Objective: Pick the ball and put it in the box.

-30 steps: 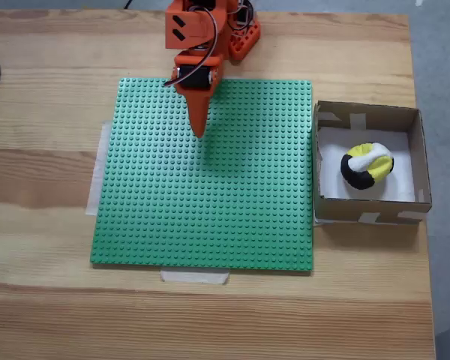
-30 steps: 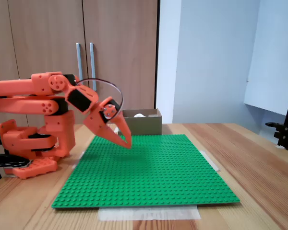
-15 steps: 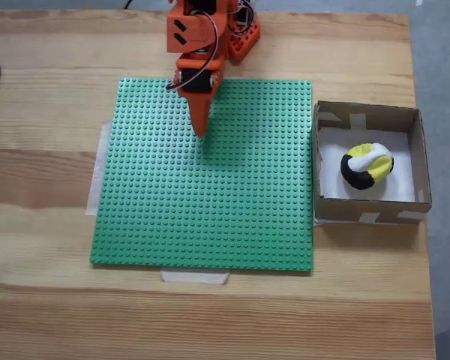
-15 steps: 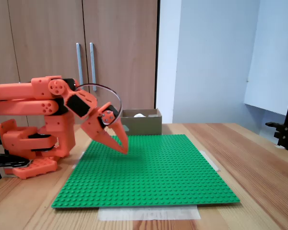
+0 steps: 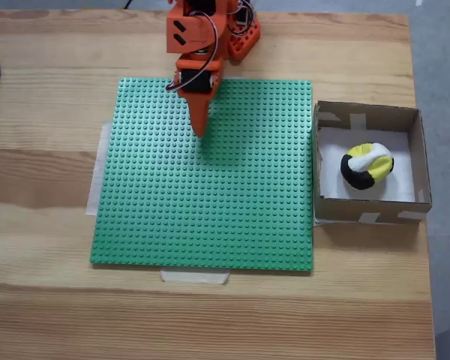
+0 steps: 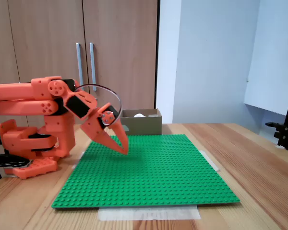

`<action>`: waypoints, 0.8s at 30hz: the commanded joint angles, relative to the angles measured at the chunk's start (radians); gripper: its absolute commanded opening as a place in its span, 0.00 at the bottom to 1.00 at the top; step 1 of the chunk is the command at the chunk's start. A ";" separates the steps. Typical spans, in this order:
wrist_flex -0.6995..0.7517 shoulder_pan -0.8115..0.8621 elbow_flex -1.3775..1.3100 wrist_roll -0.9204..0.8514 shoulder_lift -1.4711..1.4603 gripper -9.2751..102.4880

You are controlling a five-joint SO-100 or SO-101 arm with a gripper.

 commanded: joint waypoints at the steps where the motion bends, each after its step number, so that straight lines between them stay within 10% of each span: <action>1: -0.017 0.005 0.021 -0.015 0.008 0.08; 24: -0.064 0.012 0.071 -0.032 0.008 0.08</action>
